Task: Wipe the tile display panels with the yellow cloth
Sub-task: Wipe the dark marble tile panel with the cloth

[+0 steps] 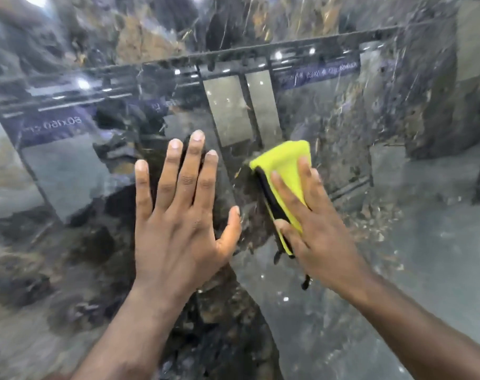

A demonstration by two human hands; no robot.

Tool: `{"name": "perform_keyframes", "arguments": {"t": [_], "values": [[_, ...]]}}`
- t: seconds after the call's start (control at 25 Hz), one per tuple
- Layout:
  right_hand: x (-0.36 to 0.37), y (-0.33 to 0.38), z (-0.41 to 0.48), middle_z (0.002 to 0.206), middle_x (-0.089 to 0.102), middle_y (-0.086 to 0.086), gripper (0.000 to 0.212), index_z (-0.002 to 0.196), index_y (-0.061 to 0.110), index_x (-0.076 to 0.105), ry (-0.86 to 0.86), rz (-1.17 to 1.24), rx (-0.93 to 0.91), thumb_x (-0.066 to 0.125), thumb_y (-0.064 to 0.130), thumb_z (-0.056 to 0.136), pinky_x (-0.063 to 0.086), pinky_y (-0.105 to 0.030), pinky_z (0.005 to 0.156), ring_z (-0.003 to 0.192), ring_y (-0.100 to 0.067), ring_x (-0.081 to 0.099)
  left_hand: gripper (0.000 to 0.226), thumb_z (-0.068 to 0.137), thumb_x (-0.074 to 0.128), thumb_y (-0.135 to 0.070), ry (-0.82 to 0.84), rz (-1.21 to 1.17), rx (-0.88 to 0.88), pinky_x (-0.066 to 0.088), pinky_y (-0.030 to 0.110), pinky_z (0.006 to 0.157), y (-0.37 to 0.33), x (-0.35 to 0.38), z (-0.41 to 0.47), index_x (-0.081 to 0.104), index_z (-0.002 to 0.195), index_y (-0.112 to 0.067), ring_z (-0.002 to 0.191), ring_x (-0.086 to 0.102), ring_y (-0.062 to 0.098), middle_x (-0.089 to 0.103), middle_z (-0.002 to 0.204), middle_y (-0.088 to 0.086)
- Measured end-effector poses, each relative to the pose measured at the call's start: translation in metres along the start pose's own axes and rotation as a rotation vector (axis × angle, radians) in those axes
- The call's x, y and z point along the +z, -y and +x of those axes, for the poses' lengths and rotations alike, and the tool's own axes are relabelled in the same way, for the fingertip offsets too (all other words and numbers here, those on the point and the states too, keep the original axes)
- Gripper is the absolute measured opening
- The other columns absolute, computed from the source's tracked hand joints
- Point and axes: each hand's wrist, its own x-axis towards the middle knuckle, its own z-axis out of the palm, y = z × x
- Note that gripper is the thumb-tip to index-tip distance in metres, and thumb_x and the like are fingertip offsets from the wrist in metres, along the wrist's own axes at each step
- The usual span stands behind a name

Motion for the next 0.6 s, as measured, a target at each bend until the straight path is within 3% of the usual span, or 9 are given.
{"name": "perform_keyframes", "arguments": {"t": [0.16,0.32,0.4,0.56,0.6], "values": [[-0.036,-0.070,0.048,0.176,-0.022,0.002,0.087,0.168,0.044,0.013,-0.103,0.121,0.201,0.065,0.016,0.104,0.006,-0.051,0.133,0.163,-0.025,-0.014,0.081,0.104,0.054,-0.052,0.028,0.034,0.071,0.012,0.062,0.134,-0.026,0.018,0.023,0.034,0.169,-0.009,0.167,0.018,0.031,0.020,0.180,0.010],[-0.036,-0.084,0.050,0.177,-0.019,-0.001,0.083,0.170,0.038,0.013,-0.069,-0.054,-0.060,0.062,0.018,0.106,0.013,-0.062,0.130,0.164,-0.035,-0.009,0.077,0.105,0.052,-0.053,-0.002,0.041,0.034,0.015,0.062,0.133,-0.060,0.041,0.052,0.037,0.168,-0.010,0.166,0.020,0.032,0.023,0.179,0.009],[-0.042,-0.107,0.031,0.178,-0.014,-0.001,0.078,0.170,0.037,0.016,-0.035,-0.135,-0.137,0.061,0.023,0.107,0.017,-0.058,0.131,0.165,-0.032,-0.003,0.076,0.108,0.047,-0.054,-0.009,0.052,0.014,0.014,0.062,0.134,-0.069,0.049,0.057,0.035,0.169,-0.010,0.166,0.018,0.035,0.022,0.179,0.010],[-0.064,-0.131,0.068,0.177,-0.017,0.000,0.078,0.170,0.036,0.015,-0.142,0.033,0.125,0.059,0.019,0.108,0.009,-0.055,0.133,0.165,-0.027,-0.010,0.082,0.110,0.042,-0.057,0.041,0.117,0.004,0.010,0.063,0.134,-0.073,0.054,0.050,0.022,0.172,-0.009,0.167,0.010,0.038,0.013,0.181,0.012],[-0.062,-0.124,0.076,0.177,-0.018,0.000,0.079,0.170,0.035,0.014,-0.156,0.044,0.120,0.059,0.017,0.107,0.006,-0.055,0.133,0.164,-0.026,-0.012,0.083,0.110,0.041,-0.058,0.048,0.123,0.006,0.009,0.063,0.134,-0.073,0.054,0.049,0.021,0.173,-0.009,0.167,0.008,0.038,0.011,0.181,0.012]]}}
